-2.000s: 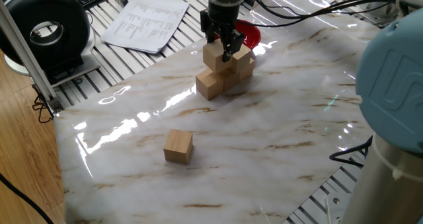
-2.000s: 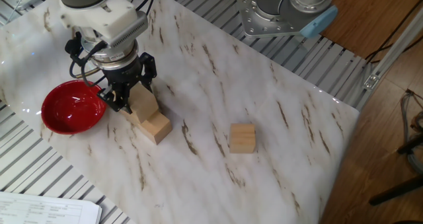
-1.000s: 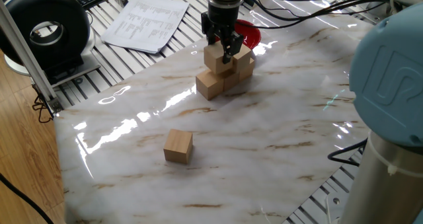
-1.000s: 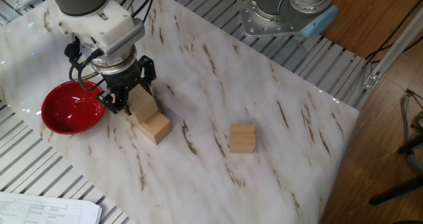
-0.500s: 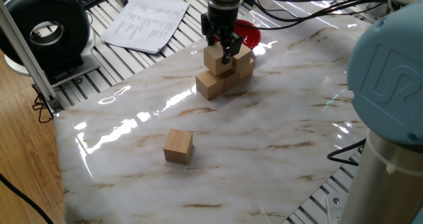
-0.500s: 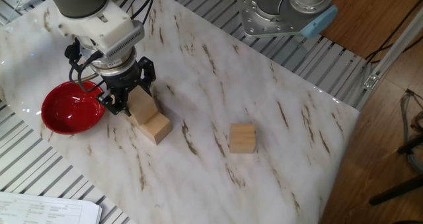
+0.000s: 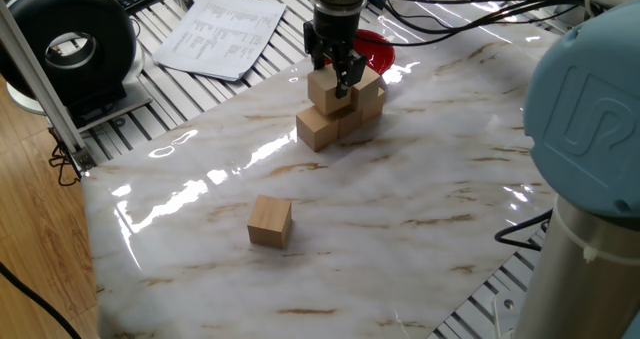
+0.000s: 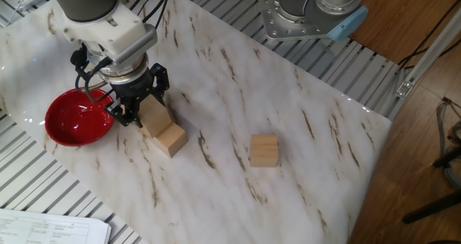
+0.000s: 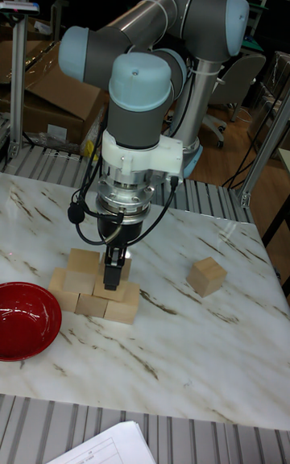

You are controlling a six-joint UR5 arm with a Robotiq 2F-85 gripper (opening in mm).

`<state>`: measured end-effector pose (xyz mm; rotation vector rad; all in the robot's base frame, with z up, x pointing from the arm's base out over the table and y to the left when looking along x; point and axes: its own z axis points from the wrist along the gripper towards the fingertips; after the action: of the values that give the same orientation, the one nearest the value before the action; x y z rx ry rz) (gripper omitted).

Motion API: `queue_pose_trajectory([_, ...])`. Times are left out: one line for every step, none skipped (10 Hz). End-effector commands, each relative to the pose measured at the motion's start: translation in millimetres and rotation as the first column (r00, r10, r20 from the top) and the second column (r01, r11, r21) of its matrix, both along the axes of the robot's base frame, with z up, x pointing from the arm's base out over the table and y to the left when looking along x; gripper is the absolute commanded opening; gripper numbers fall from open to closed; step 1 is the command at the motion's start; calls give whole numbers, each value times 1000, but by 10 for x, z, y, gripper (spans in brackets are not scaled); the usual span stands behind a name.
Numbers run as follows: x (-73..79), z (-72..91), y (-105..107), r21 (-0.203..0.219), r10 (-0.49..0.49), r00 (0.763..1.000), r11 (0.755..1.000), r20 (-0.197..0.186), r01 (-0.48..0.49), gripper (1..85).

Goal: Stack the blocks into a pyramid shape

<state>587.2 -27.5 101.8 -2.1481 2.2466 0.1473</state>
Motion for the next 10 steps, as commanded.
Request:
queue_pose_trajectory([18, -3, 26, 14, 0, 1000, 1000, 5, 0, 10])
queue_pose_trajectory([12, -5, 30, 15, -5, 1000, 1000, 3, 5, 10])
queue_pose_trajectory([10, -11, 38, 17, -6, 1000, 1000, 2, 6, 10])
queue_pose_trajectory([11, -14, 40, 16, -11, 1000, 1000, 2, 11, 10])
queue_pose_trajectory([22, -14, 40, 16, -16, 1000, 1000, 6, 16, 10])
queue_pose_trajectory([26, -13, 48, 19, -19, 1000, 1000, 7, 19, 10])
queue_pose_trajectory([38, -13, 61, 24, -20, 1000, 1000, 12, 20, 13])
queue_pose_trajectory([46, -13, 65, 26, -17, 1000, 1000, 15, 17, 13])
queue_pose_trajectory([58, -14, 61, 24, -15, 1000, 1000, 20, 14, 17])
queue_pose_trajectory([62, -14, 65, 26, -16, 1000, 1000, 21, 16, 20])
